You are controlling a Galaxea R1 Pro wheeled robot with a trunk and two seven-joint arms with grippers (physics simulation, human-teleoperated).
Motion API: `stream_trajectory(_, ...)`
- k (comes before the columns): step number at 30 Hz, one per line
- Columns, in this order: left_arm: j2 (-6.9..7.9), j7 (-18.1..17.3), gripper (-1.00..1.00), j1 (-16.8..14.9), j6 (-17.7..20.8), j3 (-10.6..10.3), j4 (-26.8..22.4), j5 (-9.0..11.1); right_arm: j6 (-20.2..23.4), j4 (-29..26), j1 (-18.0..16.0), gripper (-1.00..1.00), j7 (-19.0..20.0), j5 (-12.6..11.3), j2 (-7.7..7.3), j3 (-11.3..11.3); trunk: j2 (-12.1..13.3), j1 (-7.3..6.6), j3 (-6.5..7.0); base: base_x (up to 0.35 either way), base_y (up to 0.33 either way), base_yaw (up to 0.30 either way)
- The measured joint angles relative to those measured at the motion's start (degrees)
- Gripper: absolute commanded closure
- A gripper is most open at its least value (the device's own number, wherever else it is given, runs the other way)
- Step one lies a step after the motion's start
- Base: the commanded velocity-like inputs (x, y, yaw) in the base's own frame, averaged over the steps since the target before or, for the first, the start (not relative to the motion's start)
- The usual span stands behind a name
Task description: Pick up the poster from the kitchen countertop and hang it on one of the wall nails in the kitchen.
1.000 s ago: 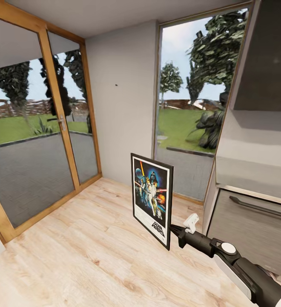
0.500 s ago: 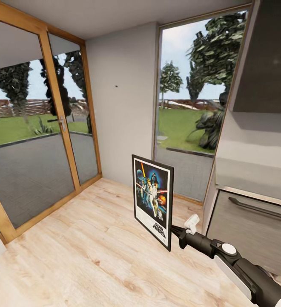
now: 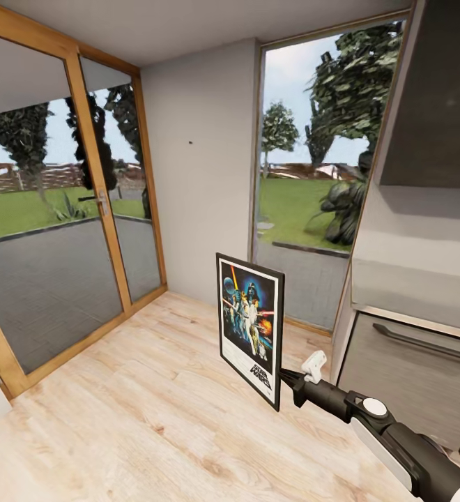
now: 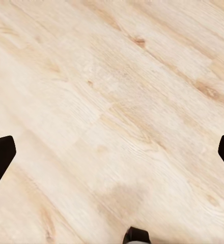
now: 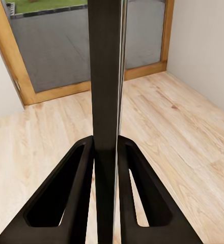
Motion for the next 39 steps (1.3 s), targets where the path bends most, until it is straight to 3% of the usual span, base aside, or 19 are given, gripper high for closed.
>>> stream_trajectory(24, 0.00, 0.00, -1.00, -0.02, 0.02, 0.00, -0.02, 0.00, 0.00, -0.01, -0.05, 1.00, -0.01, 0.00, 0.00, 0.01, 9.56, -5.27, 4.22, 0.000, 0.000, 0.000)
stream_trajectory(39, 0.00, 0.00, -1.00, -0.02, 0.02, 0.00, -0.02, 0.00, 0.00, -0.01, -0.05, 1.00, -0.01, -0.06, 0.00, 0.01, 9.58, -5.27, 4.22, 0.000, 0.000, 0.000)
